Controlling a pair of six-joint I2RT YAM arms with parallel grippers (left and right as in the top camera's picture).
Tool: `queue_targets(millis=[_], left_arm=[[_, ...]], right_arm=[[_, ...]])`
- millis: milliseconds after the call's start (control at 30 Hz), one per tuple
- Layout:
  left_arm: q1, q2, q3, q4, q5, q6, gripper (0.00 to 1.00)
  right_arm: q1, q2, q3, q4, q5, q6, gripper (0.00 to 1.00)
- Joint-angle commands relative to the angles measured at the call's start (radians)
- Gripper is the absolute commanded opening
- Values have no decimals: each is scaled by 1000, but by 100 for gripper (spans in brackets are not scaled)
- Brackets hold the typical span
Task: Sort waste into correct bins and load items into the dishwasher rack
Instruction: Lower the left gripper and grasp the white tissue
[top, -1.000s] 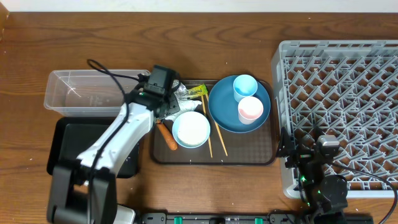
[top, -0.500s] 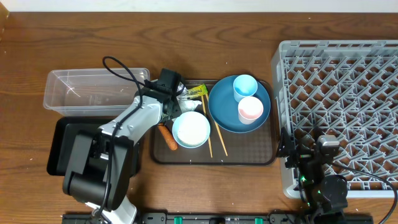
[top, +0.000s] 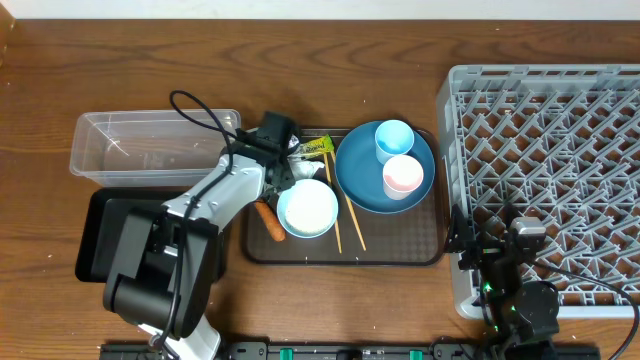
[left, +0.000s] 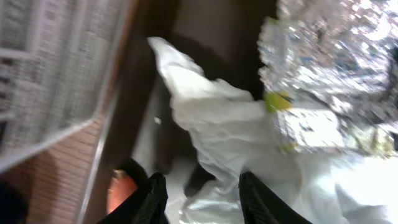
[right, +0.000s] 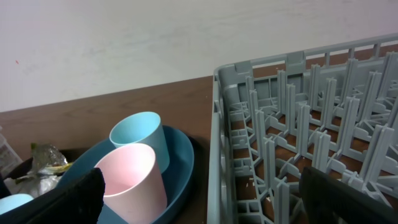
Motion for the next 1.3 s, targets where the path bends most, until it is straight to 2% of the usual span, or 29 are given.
queue_targets(millis=[0, 333, 433, 600, 667, 767, 800, 1167, 1267], left_arm=[[-23, 13, -6, 1, -16, -5, 41], [-28, 13, -6, 1, -28, -5, 36], [-28, 13, -6, 1, -28, -5, 28], [-28, 13, -6, 1, -28, -5, 27], [-28, 13, -6, 3, -28, -5, 28], [-28, 13, -6, 9, -28, -5, 45], [-28, 13, -6, 11, -28, -5, 47], [-28, 41, -6, 20, -28, -5, 48], [-28, 72, -6, 32, -28, -5, 41]], right_arm=[[-1, 0, -1, -4, 0, -6, 99], [-1, 0, -1, -4, 0, -6, 99], [-1, 0, -1, -4, 0, -6, 99], [-1, 0, -1, -4, 0, -6, 99], [-1, 0, -1, -4, 0, -6, 99], [-1, 0, -1, -4, 0, -6, 99], [-1, 0, -1, -4, 0, -6, 99], [-1, 0, -1, -4, 0, -6, 99], [-1, 0, -1, -4, 0, -6, 99]])
